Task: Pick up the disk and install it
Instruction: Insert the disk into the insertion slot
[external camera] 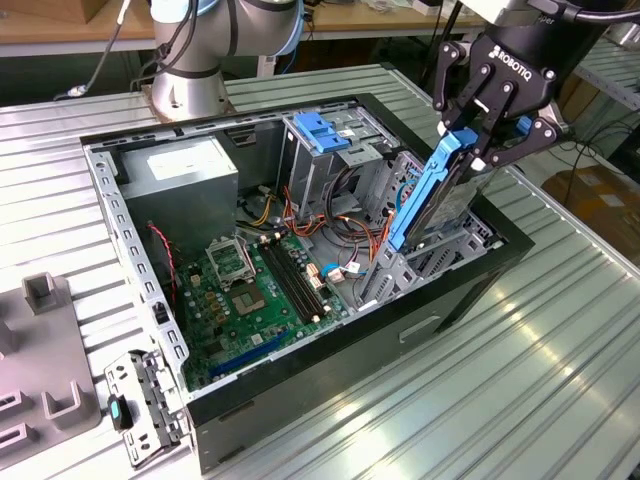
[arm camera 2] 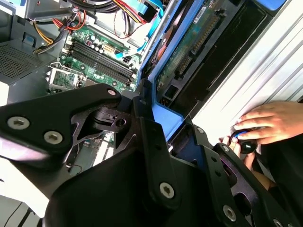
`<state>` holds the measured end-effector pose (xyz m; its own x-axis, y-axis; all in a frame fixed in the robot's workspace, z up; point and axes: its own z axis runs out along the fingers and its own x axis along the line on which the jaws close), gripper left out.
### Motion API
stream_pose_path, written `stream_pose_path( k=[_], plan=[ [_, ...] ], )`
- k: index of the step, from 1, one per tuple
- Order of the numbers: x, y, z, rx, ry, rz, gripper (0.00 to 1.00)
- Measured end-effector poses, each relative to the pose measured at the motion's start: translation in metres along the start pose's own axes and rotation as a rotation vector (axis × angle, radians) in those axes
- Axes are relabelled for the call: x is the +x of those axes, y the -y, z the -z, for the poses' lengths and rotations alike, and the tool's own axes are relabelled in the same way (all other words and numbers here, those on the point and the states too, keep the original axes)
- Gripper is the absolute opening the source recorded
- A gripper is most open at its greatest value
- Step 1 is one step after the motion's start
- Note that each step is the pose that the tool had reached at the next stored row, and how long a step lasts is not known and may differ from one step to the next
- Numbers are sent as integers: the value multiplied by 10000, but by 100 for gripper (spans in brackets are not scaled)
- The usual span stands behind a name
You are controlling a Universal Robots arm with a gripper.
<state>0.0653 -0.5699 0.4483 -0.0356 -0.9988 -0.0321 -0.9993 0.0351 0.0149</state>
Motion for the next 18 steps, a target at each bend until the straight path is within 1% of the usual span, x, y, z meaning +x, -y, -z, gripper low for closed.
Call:
stream_pose_path(
  k=[5,7,18],
  plan=[
    [27,1,-1,0,3,0,37],
    [28,1,-7,0,4,0,37],
    [34,3,-85,0,4,1,37]
  ],
)
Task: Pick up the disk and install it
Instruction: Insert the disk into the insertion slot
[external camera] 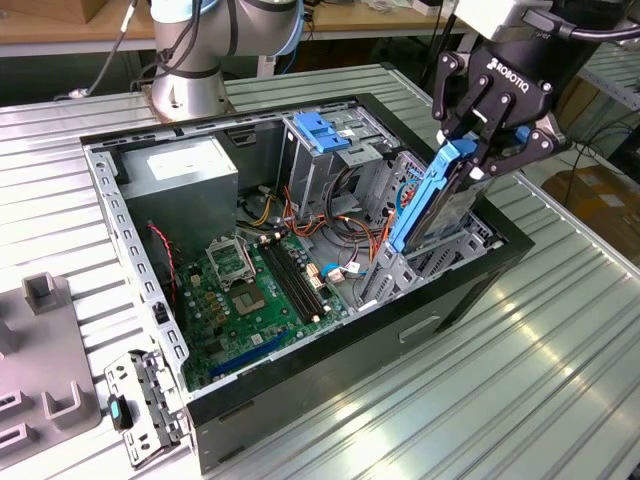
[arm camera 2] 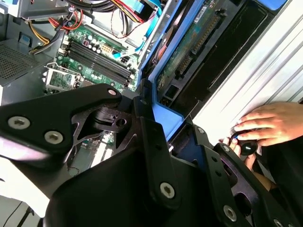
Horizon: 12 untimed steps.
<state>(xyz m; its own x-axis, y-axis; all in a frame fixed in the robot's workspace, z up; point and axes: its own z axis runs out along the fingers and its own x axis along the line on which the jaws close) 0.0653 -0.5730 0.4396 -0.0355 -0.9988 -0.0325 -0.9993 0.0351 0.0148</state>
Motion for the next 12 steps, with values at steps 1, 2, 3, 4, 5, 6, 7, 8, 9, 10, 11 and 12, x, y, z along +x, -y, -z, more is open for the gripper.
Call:
stream_pose_path(
  k=[1,2,3,4,5,6,7,8,9,10,11,12],
  plan=[
    [1,0,-8,0,0,0,37],
    [2,0,-12,1,0,-1,37],
    [3,0,-15,1,0,-1,37],
    [4,0,-19,0,0,0,37],
    [4,1,-25,0,0,0,37],
    [5,1,-29,0,0,0,37],
    [6,1,-35,0,0,0,37],
    [7,1,-41,0,0,0,37],
    [8,1,-48,0,0,0,37],
    [8,1,-54,0,-1,0,37],
    [9,1,-63,0,0,0,37],
    [9,1,-69,0,0,0,37]
  ],
)
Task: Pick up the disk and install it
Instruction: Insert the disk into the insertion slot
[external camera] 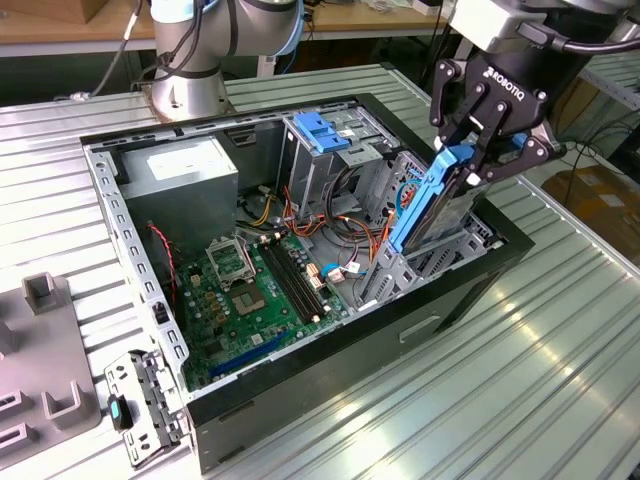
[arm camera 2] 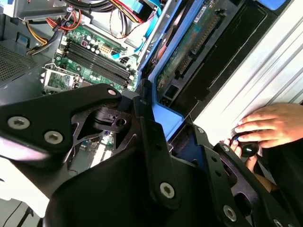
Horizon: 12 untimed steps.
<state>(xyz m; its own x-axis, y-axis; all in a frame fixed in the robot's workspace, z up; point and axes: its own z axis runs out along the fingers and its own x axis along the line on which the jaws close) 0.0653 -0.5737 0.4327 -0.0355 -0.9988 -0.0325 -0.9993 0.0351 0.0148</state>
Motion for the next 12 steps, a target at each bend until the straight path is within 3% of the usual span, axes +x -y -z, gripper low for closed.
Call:
stream_pose_path(
  k=[12],
  plan=[
    [3,1,-85,0,0,0,37]
  ],
)
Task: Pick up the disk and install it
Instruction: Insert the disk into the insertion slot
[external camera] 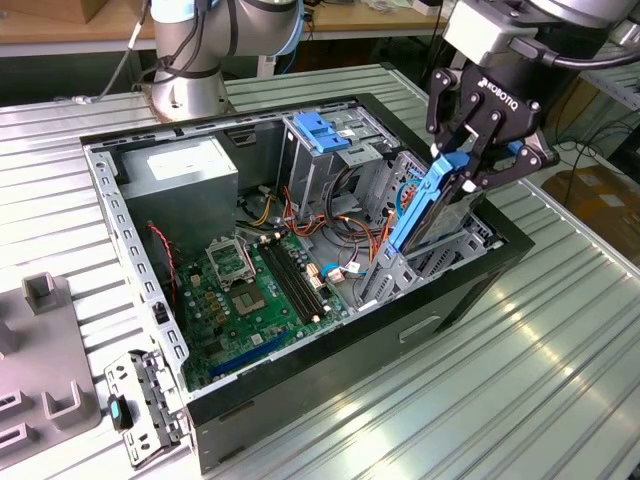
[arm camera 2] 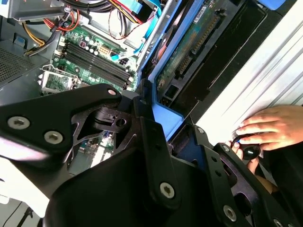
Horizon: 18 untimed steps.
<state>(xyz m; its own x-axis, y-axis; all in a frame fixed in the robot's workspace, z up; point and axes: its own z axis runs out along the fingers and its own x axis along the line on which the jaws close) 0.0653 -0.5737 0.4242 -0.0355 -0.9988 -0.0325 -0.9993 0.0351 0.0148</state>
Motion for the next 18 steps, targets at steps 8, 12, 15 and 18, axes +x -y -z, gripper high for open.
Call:
stream_pose_path(
  k=[8,12,15,18],
  plan=[
    [2,1,-72,0,-1,0,37],
    [4,2,-115,0,0,0,37],
    [5,2,-145,0,0,0,37],
    [6,3,-181,0,0,0,37]
  ],
)
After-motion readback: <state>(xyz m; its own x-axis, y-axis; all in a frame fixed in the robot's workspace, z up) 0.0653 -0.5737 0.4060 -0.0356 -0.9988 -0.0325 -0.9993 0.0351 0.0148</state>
